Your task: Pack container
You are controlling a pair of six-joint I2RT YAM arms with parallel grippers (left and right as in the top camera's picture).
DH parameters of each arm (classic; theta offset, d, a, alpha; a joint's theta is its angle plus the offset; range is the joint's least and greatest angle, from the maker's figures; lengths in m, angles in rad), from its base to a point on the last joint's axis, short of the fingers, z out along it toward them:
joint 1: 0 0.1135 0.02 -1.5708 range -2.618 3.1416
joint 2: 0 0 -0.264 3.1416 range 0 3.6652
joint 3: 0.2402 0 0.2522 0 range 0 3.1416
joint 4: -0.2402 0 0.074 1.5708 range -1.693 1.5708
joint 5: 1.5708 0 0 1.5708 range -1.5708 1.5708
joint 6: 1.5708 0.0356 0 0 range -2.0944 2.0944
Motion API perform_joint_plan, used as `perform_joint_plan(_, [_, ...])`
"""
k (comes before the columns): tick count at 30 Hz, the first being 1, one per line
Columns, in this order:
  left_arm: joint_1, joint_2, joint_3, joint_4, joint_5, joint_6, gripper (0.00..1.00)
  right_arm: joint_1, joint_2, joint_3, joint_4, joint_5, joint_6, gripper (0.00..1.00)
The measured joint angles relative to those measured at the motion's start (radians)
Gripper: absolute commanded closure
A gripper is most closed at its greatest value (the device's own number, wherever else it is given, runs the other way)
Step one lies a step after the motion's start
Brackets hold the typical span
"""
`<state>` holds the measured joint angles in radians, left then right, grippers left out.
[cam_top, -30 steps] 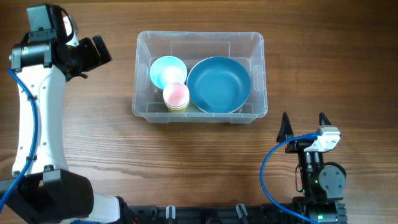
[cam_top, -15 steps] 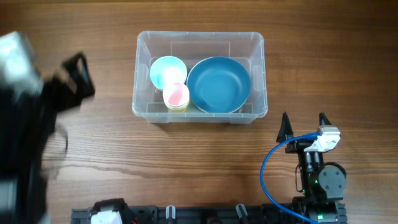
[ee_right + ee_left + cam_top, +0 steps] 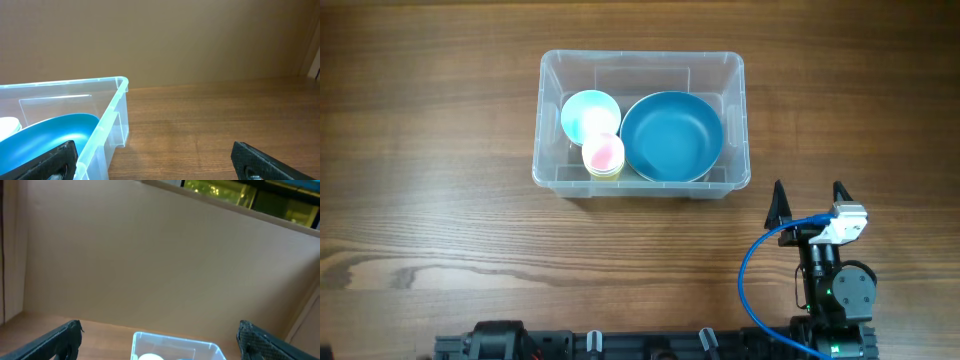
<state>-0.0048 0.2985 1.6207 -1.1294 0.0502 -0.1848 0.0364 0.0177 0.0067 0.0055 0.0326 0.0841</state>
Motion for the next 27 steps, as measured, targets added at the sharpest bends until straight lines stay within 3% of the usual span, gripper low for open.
perform_joint_plan(7, [0.0, -0.129, -0.14, -0.072, 0.001, 0.0, 0.0, 0.0, 0.0, 0.0, 0.0, -0.001, 0.0, 0.0])
perform_joint_plan(15, [0.0, -0.241, -0.484, -0.022, 0.013, -0.008, 0.0, 0.0, 0.0, 0.0, -0.001, -0.003, 0.0, 0.01])
perform_joint_plan(22, [0.0, -0.281, -0.749, 0.217, 0.029, -0.027, 0.0, 0.0, 0.0, 0.0, 0.0, -0.003, 0.0, 0.0])
perform_joint_plan(27, [0.0, -0.283, -0.937, 0.491, 0.032, -0.032, 0.0, 0.0, -0.001, 0.0, 0.0, -0.003, 0.0, 0.0])
